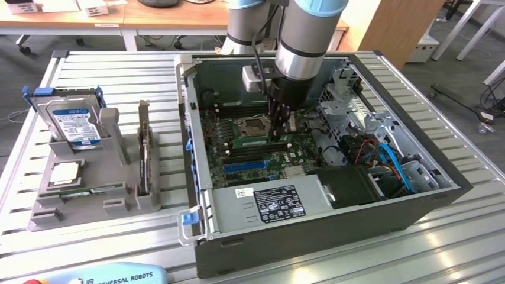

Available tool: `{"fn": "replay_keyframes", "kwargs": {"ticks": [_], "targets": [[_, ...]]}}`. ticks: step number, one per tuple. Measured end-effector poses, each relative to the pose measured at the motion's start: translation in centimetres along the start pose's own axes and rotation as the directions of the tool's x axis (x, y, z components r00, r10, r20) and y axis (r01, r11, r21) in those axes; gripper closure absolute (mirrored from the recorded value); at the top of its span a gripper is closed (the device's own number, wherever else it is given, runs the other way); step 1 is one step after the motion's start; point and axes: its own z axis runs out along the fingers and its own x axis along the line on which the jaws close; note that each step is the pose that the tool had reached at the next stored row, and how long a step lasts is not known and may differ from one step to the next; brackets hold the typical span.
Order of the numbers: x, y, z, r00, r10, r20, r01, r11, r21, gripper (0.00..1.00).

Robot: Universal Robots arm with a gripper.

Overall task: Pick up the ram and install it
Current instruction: 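Insert the ram into the slot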

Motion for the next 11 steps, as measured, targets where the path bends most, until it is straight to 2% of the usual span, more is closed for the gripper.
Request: {"fn": "replay_keyframes", "kwargs": {"ticks": [11], "targets": [[-0.22,0.01,0.15,1.0000,0.004,0.0001,-0.004,1.0000,0.0001,0.88]]}}
